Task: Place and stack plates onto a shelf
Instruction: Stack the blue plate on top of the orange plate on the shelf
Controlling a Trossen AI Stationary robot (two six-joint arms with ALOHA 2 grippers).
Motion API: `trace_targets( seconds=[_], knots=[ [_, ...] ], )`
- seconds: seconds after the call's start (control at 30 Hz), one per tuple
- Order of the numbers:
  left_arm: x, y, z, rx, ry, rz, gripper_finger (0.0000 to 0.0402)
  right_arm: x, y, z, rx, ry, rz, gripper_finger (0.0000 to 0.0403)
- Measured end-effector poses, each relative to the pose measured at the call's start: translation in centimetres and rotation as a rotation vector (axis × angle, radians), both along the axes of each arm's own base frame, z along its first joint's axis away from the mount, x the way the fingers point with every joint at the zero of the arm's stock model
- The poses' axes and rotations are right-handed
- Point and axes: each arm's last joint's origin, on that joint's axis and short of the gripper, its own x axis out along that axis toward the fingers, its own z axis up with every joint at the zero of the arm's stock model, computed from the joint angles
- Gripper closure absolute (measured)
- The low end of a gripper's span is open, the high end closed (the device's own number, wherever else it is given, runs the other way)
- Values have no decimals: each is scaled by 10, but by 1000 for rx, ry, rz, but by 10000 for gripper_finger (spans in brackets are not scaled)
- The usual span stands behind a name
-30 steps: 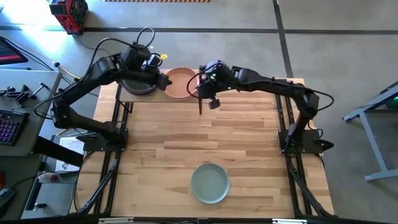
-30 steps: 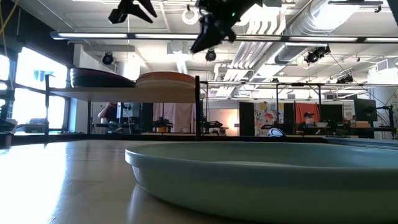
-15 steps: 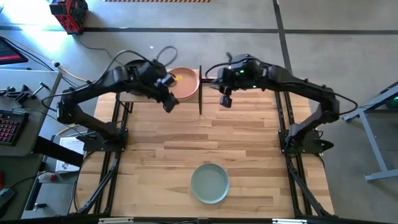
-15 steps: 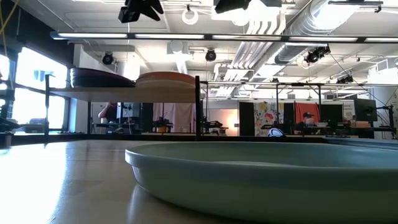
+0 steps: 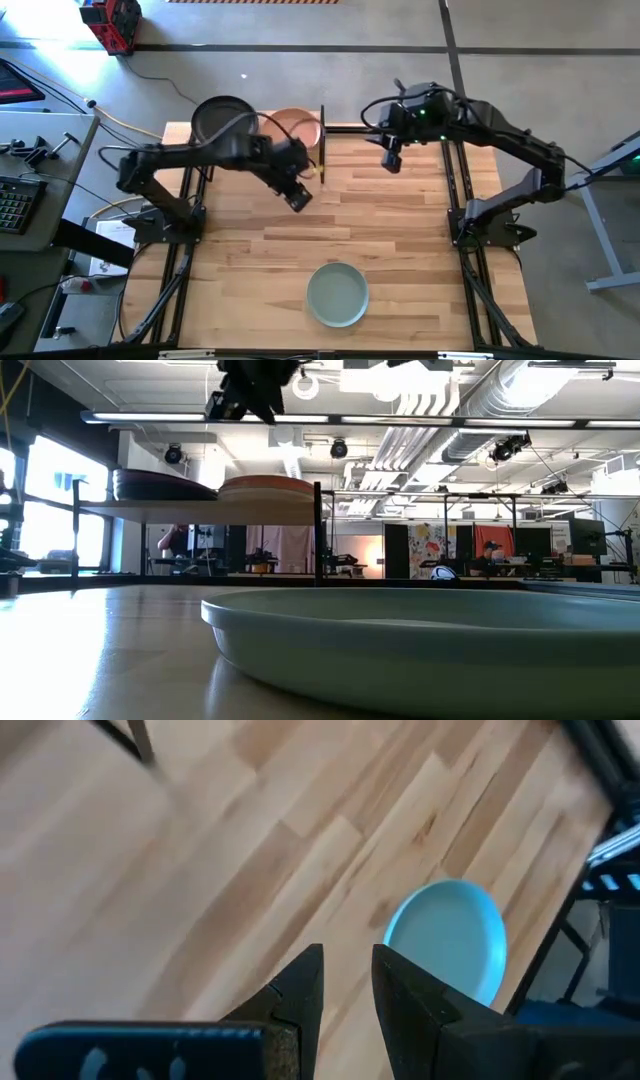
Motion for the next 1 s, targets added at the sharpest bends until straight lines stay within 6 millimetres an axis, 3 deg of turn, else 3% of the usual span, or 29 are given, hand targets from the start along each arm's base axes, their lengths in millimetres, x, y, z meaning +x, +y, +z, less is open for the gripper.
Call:
trace_targets(
  seconds=[0.5,0.9,1.0],
  knots=[
    [56,-63,-93,-73,286,-7,326,-11,3,-12,29,171,17,344],
    [66,-89,-96,-16,186,-29,326,-11,3,-12,30,171,17,344],
    [72,-96,-105,-15,177,-46,326,-11,3,-13,30,173,17,344]
  ],
)
